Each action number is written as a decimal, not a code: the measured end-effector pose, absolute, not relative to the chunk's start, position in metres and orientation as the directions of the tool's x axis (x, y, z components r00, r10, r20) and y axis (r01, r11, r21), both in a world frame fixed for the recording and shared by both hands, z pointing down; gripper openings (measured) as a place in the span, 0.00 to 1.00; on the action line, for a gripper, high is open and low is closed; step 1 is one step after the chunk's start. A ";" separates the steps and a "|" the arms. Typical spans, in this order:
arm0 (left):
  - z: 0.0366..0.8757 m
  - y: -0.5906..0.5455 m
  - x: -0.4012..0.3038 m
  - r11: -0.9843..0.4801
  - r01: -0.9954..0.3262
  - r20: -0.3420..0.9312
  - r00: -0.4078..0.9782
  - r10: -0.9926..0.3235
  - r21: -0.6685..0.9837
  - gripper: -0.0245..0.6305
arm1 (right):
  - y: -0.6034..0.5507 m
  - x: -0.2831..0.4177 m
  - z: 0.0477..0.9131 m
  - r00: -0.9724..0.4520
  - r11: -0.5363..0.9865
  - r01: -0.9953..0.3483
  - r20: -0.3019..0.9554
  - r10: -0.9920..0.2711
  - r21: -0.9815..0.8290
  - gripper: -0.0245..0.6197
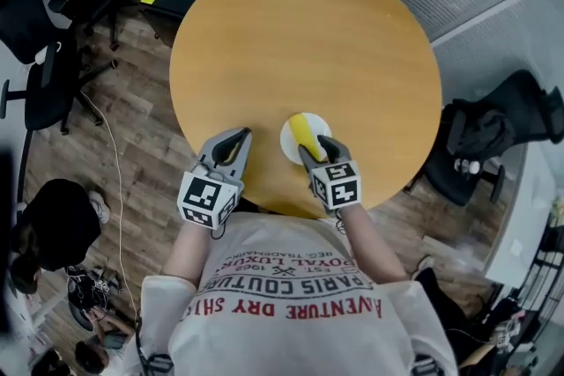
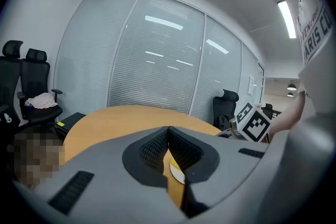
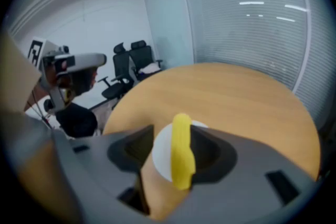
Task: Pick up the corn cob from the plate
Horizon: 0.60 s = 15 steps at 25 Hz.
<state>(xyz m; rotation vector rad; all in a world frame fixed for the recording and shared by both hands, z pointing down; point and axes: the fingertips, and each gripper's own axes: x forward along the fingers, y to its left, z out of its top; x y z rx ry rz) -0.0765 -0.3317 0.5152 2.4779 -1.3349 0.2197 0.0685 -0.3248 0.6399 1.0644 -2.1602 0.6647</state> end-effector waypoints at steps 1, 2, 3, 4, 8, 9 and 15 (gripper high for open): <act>0.520 -0.333 -0.081 -0.509 -0.835 0.288 0.550 -0.783 0.211 0.09 | -0.326 0.067 0.652 -0.455 0.547 -0.824 0.750 -0.480 -0.150 0.39; 0.524 -0.335 -0.085 -0.503 -0.836 0.295 0.548 -0.783 0.218 0.09 | -0.328 0.067 0.663 -0.435 0.547 -0.825 0.776 -0.457 -0.141 0.40; 0.528 -0.336 -0.088 -0.497 -0.838 0.301 0.545 -0.783 0.225 0.09 | -0.329 0.067 0.673 -0.414 0.544 -0.828 0.800 -0.435 -0.132 0.41; 0.532 -0.337 -0.092 -0.490 -0.840 0.307 0.541 -0.783 0.233 0.09 | -0.330 0.068 0.681 -0.391 0.541 -0.832 0.822 -0.414 -0.124 0.41; 0.546 -0.339 -0.102 -0.467 -0.847 0.332 0.530 -0.780 0.256 0.09 | -0.334 0.071 0.705 -0.323 0.542 -0.835 0.883 -0.340 -0.096 0.42; 0.549 -0.338 -0.104 -0.462 -0.848 0.337 0.527 -0.780 0.259 0.09 | -0.335 0.071 0.710 -0.312 0.544 -0.834 0.893 -0.323 -0.095 0.43; 0.560 -0.337 -0.113 -0.439 -0.853 0.355 0.518 -0.778 0.280 0.09 | -0.339 0.069 0.737 -0.255 0.547 -0.833 0.934 -0.251 -0.080 0.43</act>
